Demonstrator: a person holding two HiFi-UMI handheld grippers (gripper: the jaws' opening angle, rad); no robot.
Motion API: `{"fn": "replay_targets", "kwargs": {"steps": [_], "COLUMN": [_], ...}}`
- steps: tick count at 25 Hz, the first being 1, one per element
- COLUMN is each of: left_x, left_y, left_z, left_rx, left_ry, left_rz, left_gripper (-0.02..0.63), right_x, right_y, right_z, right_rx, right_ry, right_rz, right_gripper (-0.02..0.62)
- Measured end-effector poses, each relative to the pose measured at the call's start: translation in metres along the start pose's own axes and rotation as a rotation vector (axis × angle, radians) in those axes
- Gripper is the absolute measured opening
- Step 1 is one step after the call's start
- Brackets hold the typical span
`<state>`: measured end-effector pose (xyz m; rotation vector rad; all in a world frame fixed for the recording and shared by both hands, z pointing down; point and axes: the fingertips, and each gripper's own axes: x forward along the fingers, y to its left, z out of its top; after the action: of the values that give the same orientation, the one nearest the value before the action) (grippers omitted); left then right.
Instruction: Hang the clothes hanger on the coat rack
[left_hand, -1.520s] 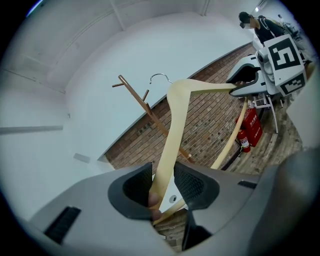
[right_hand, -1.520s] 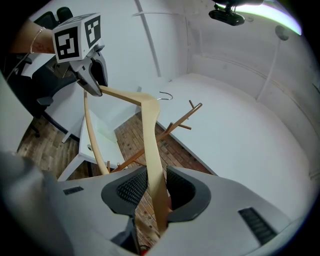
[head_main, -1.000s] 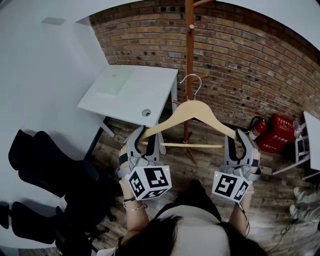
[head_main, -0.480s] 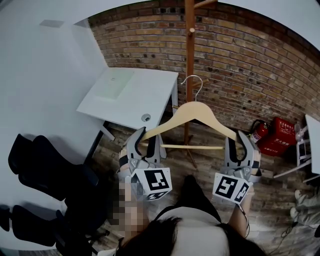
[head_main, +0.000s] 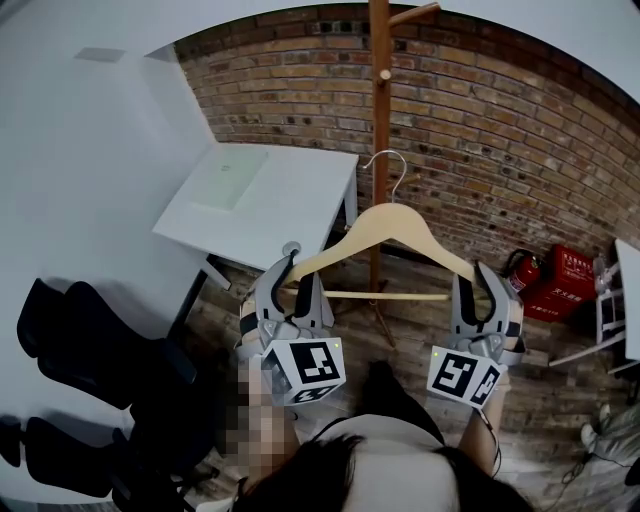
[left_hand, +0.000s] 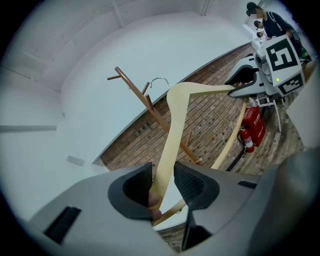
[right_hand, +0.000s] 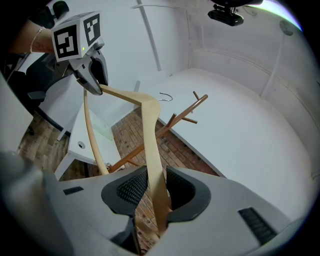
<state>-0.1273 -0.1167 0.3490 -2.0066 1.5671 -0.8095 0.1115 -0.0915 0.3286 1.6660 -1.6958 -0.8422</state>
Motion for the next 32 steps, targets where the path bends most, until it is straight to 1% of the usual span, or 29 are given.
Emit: {"fn": "replay_targets", "kwargs": {"steps": [15, 32], "left_x": [0.051, 0.094], "left_y": [0.009, 0.022], "left_z": [0.013, 0.031], "left_rx": [0.008, 0.019], "left_ry": [-0.006, -0.015], "left_rz": [0.015, 0.043], "left_gripper": [0.141, 0.141], "right_x": [0.055, 0.104], "right_y": [-0.012, -0.028], "right_z": [-0.007, -0.011], "right_rx": [0.002, 0.006], "right_ry": [-0.013, -0.045], "right_rz": [-0.002, -0.01], "right_gripper": [0.13, 0.13]}}
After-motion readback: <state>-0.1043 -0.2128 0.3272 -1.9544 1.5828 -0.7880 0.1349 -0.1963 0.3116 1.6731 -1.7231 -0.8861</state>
